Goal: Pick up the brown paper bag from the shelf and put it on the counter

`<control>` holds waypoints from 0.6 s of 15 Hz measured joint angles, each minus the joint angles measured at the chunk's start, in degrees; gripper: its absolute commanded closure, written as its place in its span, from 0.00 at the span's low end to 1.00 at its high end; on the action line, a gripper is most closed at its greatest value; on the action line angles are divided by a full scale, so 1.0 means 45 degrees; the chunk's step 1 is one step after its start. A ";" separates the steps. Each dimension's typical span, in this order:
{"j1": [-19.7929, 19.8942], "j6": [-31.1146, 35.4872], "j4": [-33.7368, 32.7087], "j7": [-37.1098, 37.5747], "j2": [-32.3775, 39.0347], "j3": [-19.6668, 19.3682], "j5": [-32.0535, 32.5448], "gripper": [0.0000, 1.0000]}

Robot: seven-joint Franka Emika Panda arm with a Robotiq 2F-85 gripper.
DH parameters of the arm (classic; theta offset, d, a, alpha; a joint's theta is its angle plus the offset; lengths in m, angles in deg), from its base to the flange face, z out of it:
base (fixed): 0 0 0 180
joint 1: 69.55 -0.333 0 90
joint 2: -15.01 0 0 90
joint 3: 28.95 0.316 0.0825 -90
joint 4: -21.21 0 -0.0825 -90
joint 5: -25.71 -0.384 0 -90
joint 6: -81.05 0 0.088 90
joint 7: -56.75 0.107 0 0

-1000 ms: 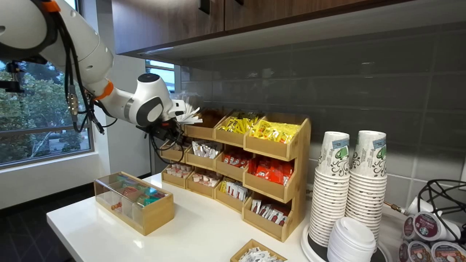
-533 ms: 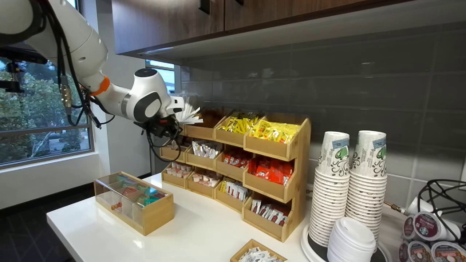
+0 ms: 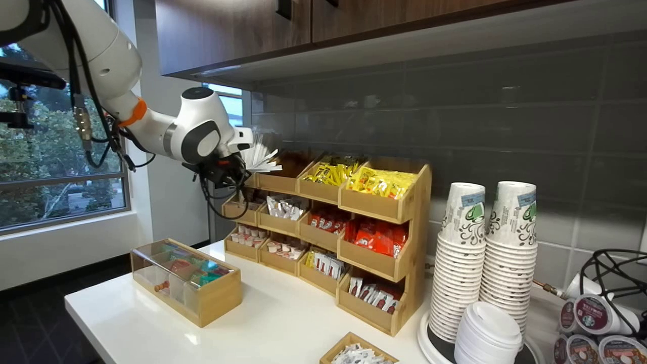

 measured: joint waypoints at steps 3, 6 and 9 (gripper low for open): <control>-0.0003 0.0000 0.0171 0.0000 -0.0345 -0.0007 0.0004 1.00; -0.0004 0.0000 0.0581 0.0000 -0.0755 -0.0047 0.0014 1.00; -0.0001 -0.0003 0.1114 0.0000 -0.1122 -0.0100 0.0013 1.00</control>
